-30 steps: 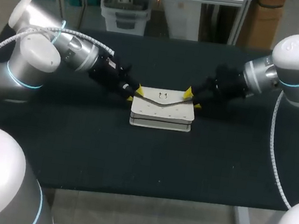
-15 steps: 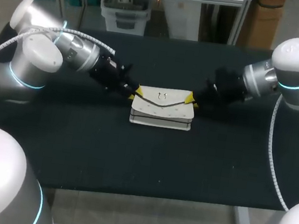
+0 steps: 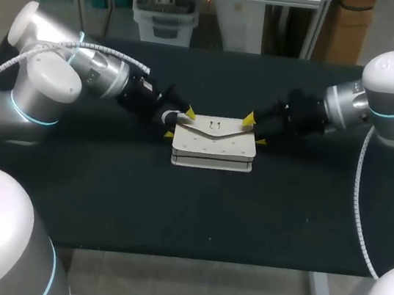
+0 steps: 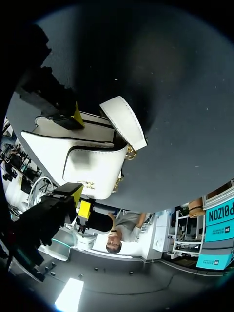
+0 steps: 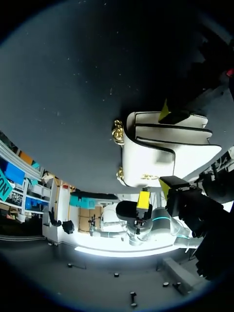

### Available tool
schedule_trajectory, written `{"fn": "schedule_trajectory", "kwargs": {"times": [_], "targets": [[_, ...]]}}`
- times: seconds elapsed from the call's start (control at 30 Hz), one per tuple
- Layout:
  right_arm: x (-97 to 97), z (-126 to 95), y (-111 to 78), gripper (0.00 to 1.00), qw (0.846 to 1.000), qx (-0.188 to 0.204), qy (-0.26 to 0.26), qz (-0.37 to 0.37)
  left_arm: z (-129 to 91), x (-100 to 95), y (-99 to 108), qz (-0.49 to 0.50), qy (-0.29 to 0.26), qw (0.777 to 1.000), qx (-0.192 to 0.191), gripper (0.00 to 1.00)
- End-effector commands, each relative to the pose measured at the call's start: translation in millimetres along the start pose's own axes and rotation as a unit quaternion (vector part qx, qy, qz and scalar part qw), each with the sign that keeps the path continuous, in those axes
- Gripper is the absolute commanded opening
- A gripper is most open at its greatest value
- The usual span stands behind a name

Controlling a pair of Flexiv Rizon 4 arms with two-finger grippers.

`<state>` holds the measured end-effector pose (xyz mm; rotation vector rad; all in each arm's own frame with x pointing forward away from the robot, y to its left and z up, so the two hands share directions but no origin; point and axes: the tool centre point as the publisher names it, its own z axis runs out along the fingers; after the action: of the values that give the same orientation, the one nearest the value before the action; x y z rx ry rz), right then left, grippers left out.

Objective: Pick up the bag, open it, inspect its contents, close it, and place it on the opposite side

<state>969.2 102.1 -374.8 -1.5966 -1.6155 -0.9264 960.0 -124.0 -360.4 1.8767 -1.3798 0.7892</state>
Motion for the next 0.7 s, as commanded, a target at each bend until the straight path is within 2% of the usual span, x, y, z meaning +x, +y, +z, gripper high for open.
{"fn": "schedule_trajectory", "kwargs": {"times": [0.03,0.07,0.1,0.17,0.23,0.4,0.6,0.7], "targets": [[-2.3,-1.4,1.0,0.88,1.000,-0.009,0.010,0.002,1.2,-4.2,1.5,0.001,0.011,1.000,0.004,0.89],[-1.8,-1.5,2.0,0.84,1.000,-0.010,0.014,0.003,0.9,-4.1,1.4,0.001,0.011,1.000,0.005,0.87],[-0.9,-1.2,3.1,0.79,1.000,-0.010,0.015,0.004,0.7,-3.9,1.2,0.001,0.012,1.000,0.005,0.80],[0.6,0.1,4.3,0.73,1.000,-0.010,0.016,0.003,0.4,-3.6,0.9,0.001,0.014,1.000,0.006,0.72],[2.0,0.9,4.3,0.73,1.000,-0.009,0.016,0.003,-0.2,-3.5,0.7,0.001,0.014,1.000,0.007,0.67],[8.6,-3.1,3.1,0.51,1.000,-0.007,0.013,-0.006,-3.0,-4.1,0.4,0.001,0.016,1.000,0.011,0.50],[6.3,-0.3,5.7,0.48,1.000,-0.004,0.008,-0.003,-1.4,-4.2,-1.7,0.000,0.019,1.000,0.005,0.51],[4.7,4.3,6.5,0.46,1.000,0.001,0.007,0.000,3.4,-4.6,-4.4,-0.002,0.016,1.000,-0.003,0.58]]}}
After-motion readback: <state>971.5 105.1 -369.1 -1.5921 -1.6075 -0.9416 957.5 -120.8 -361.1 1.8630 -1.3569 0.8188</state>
